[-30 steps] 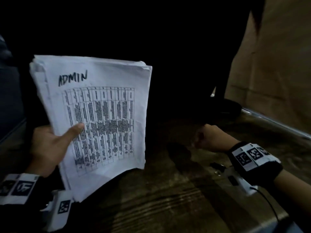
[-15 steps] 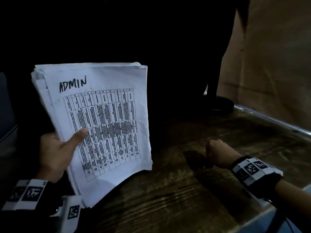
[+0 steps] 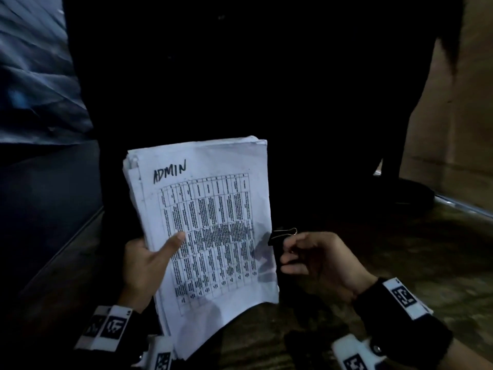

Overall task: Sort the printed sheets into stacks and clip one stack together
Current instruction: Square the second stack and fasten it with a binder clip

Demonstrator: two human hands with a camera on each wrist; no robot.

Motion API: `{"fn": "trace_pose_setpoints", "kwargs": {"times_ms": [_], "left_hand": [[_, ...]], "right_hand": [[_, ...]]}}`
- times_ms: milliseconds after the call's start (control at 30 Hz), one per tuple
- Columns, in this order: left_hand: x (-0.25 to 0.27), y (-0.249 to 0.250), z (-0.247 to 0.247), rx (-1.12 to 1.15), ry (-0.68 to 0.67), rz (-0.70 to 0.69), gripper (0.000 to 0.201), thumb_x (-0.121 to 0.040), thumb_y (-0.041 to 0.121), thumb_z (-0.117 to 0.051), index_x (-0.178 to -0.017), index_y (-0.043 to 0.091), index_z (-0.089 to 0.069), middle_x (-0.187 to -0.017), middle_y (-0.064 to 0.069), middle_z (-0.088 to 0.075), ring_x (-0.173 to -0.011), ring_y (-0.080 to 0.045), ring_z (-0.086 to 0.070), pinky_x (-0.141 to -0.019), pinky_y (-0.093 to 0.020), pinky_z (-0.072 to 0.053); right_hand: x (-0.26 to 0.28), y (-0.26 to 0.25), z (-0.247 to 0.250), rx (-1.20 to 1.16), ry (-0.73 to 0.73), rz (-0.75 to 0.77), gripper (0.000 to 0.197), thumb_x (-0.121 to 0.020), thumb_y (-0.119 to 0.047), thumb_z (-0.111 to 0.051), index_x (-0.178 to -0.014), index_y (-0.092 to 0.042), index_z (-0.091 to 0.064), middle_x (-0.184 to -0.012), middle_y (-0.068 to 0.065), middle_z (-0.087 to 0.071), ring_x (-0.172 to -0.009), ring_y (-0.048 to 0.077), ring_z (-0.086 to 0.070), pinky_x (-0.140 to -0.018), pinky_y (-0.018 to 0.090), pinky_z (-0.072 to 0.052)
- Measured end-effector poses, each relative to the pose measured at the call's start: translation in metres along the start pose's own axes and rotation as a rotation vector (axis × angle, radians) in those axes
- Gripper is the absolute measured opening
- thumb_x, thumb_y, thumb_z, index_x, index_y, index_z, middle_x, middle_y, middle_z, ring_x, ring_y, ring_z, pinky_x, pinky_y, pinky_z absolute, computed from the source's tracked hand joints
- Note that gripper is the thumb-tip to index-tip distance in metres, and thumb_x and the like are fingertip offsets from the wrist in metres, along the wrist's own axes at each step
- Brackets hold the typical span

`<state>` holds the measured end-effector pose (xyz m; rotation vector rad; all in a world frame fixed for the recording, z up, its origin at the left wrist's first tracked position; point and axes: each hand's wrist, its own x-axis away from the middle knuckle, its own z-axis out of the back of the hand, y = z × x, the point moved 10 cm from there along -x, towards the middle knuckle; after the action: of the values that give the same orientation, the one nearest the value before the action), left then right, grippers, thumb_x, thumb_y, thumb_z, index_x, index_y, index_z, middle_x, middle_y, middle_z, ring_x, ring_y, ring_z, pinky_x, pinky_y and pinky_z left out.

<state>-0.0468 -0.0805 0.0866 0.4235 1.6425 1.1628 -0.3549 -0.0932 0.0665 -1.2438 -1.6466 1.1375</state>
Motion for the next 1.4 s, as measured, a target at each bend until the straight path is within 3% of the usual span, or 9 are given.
{"fn": "trace_pose_setpoints", "kwargs": {"times_ms": [167,400,533,633,733,800,967,1167,1400], "left_hand": [[-0.001,0.002,0.007,-0.019,0.002,-0.035,0.019,-0.075,0.010,-0.075,-0.080,0.027,-0.068,-0.067,0.034,-0.067,-0.073,0.014,-0.065,-0.067,-0.008,-0.052],[0.000,0.001,0.017,0.014,0.017,0.033,0.028,-0.064,0.036,-0.085,-0.079,0.018,-0.070,-0.078,0.018,-0.075,-0.079,-0.003,-0.071,-0.082,-0.034,-0.055],[-0.005,0.002,0.021,0.037,-0.036,0.079,0.052,-0.051,0.052,-0.080,-0.083,0.011,-0.071,-0.084,0.003,-0.077,-0.081,-0.013,-0.073,-0.080,-0.039,-0.057],[-0.008,0.001,0.023,0.073,-0.073,0.107,0.050,-0.048,0.050,-0.082,-0.083,0.016,-0.075,-0.090,-0.004,-0.078,-0.085,-0.019,-0.073,-0.081,-0.040,-0.057],[-0.008,0.001,0.018,0.118,-0.145,0.131,0.052,-0.047,0.044,-0.083,-0.091,0.018,-0.074,-0.097,0.003,-0.077,-0.093,-0.012,-0.072,-0.084,-0.033,-0.055],[-0.006,-0.001,0.016,0.123,-0.190,0.144,0.054,-0.050,0.041,-0.083,-0.097,0.018,-0.071,-0.100,0.006,-0.076,-0.098,-0.011,-0.071,-0.086,-0.028,-0.055],[-0.006,-0.002,0.022,0.093,-0.183,0.139,0.076,-0.042,0.060,-0.085,-0.100,0.013,-0.071,-0.100,0.002,-0.077,-0.096,-0.014,-0.072,-0.089,-0.035,-0.055],[-0.022,0.022,0.023,0.117,-0.106,0.098,0.066,-0.050,0.050,-0.082,-0.106,0.016,-0.069,-0.104,0.003,-0.076,-0.101,-0.013,-0.070,-0.092,-0.039,-0.053],[0.005,-0.007,0.020,0.122,0.057,0.149,0.064,-0.047,0.045,-0.087,-0.101,0.015,-0.070,-0.100,-0.001,-0.076,-0.096,-0.018,-0.072,-0.090,-0.049,-0.055]], "right_hand": [[-0.011,-0.005,-0.026,-0.061,0.000,0.017,0.046,-0.071,-0.043,-0.069,-0.081,0.001,-0.060,-0.073,0.010,-0.056,-0.062,0.023,-0.060,-0.062,0.037,-0.058],[-0.013,-0.044,-0.032,-0.006,0.071,0.341,0.024,-0.079,-0.019,-0.067,-0.063,-0.001,-0.066,-0.063,0.011,-0.063,-0.062,0.026,-0.065,-0.067,0.038,-0.058],[0.001,-0.084,-0.047,0.466,0.005,0.654,0.017,-0.070,-0.033,-0.072,-0.066,-0.017,-0.077,-0.083,0.002,-0.073,-0.103,0.010,-0.064,-0.100,0.026,-0.044],[-0.007,-0.095,-0.057,0.607,-0.095,0.749,0.031,-0.065,-0.050,-0.077,-0.067,-0.019,-0.078,-0.084,0.002,-0.073,-0.104,0.007,-0.063,-0.107,0.023,-0.037],[-0.016,-0.092,-0.068,0.512,-0.238,0.758,0.036,-0.064,-0.035,-0.082,-0.070,0.000,-0.076,-0.082,0.020,-0.066,-0.089,0.037,-0.064,-0.086,0.048,-0.050],[-0.020,-0.086,-0.075,0.418,-0.319,0.710,0.032,-0.065,-0.023,-0.082,-0.070,0.007,-0.073,-0.084,0.029,-0.061,-0.085,0.046,-0.061,-0.079,0.049,-0.050],[-0.017,-0.078,-0.090,0.534,-0.299,0.810,0.019,-0.067,-0.023,-0.081,-0.065,-0.004,-0.076,-0.079,0.011,-0.063,-0.076,0.022,-0.062,-0.067,0.028,-0.049],[-0.004,-0.105,-0.098,0.523,-0.174,1.029,0.019,-0.070,-0.027,-0.077,-0.069,-0.008,-0.077,-0.086,0.012,-0.062,-0.084,0.027,-0.063,-0.070,0.035,-0.050],[-0.022,-0.052,-0.090,0.601,-0.150,0.924,0.020,-0.072,-0.038,-0.077,-0.068,-0.018,-0.078,-0.092,0.001,-0.064,-0.091,0.023,-0.064,-0.078,0.044,-0.054]]}}
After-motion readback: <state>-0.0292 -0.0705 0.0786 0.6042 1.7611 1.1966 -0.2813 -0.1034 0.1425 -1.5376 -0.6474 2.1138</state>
